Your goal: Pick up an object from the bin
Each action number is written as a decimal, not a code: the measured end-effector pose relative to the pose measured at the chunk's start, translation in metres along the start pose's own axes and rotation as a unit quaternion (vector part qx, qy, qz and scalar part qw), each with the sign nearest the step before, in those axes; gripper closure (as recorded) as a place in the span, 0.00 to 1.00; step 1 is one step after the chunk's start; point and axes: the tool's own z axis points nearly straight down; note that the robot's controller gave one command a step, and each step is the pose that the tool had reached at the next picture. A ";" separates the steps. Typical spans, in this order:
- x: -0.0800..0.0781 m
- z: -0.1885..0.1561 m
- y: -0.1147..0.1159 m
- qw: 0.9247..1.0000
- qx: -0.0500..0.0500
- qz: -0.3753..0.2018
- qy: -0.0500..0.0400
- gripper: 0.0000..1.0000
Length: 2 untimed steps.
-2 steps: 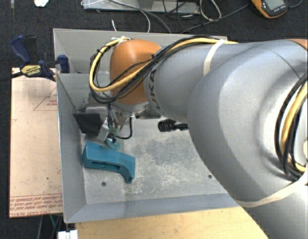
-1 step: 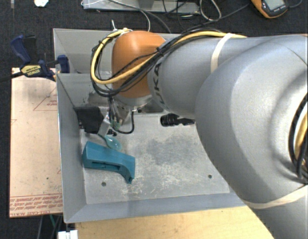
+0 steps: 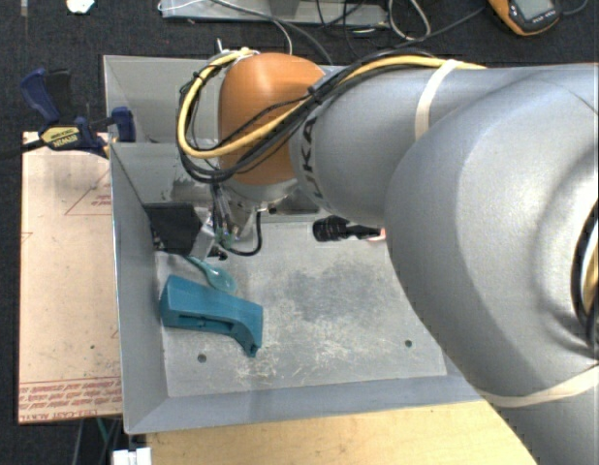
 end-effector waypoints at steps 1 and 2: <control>0.001 -0.024 -0.001 1.000 0.003 -0.001 0.003 1.00; -0.001 -0.054 0.001 1.000 0.000 -0.001 0.000 1.00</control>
Offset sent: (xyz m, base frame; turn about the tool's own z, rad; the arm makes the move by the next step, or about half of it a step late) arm -0.0022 -0.0009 0.0283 -0.0008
